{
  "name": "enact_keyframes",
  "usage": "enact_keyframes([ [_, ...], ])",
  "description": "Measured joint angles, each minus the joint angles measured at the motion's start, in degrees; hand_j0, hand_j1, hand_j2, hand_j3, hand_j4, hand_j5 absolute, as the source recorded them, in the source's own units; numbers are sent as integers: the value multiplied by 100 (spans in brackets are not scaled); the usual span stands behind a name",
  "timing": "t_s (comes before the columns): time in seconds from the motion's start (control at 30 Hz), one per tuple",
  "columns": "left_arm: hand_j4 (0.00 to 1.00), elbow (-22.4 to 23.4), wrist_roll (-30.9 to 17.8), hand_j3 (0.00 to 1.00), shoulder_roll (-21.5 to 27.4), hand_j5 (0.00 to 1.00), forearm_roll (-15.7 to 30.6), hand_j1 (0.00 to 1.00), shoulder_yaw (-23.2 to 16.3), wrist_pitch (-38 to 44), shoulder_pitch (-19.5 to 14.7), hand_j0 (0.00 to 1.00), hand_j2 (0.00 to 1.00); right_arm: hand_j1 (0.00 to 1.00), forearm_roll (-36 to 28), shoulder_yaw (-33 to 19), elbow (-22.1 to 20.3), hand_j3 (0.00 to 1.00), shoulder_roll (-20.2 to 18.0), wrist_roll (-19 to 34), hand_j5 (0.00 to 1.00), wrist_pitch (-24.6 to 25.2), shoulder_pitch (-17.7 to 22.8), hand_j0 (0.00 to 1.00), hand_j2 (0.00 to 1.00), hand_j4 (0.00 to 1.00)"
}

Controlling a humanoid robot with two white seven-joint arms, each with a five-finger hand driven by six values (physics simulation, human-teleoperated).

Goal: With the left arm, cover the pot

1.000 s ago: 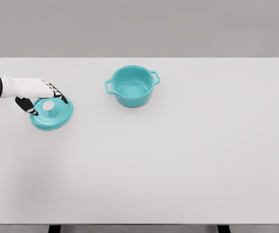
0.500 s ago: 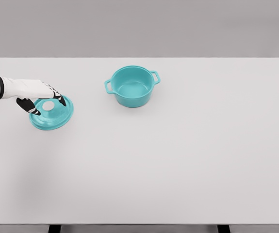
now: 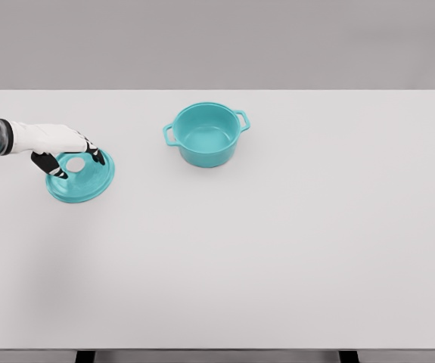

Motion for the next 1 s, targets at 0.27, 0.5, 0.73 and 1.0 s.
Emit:
enact_keyframes([
  [0.27,76,0,5,76,5,76,32,76,12,18,18,76,76,100,0,0,-2,100,0,0,100,0,0,100,100,100],
  [0.5,63,-6,8,63,13,63,8,63,3,0,18,63,63,100,0,0,1,100,0,0,100,0,0,100,100,100],
  [0.73,59,-17,32,59,20,59,-57,59,-8,-37,18,59,59,100,0,0,-2,100,0,0,100,0,0,100,100,100],
  [1.0,44,-35,6,44,35,44,-104,44,-28,-59,9,44,44,100,0,0,0,100,0,0,100,0,0,100,100,100],
])
